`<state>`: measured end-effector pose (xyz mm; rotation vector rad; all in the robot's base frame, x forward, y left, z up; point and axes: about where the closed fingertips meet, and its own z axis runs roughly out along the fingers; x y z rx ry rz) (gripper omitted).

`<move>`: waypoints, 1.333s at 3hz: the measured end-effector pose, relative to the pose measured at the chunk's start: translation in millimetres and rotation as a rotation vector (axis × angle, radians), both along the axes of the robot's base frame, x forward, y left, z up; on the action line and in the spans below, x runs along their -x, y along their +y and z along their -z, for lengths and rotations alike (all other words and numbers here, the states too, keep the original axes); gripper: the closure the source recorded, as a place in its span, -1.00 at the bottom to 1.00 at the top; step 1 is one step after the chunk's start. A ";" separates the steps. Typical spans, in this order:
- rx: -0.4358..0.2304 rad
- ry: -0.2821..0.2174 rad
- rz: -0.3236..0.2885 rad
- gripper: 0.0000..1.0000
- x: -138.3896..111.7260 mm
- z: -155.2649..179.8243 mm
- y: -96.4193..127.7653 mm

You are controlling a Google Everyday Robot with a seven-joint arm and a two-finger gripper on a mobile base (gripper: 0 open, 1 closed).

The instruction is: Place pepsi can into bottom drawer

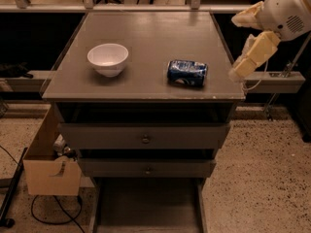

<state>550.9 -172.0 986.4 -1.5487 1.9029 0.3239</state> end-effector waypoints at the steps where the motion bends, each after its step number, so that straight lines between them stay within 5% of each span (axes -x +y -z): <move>1: 0.025 0.008 0.036 -1.00 -24.1 6.6 10.3; 4: 0.080 0.105 0.228 -1.00 -81.8 78.2 18.6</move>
Offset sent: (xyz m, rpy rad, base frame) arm 0.0712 0.0145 -0.0493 -0.1107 0.0638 -0.2139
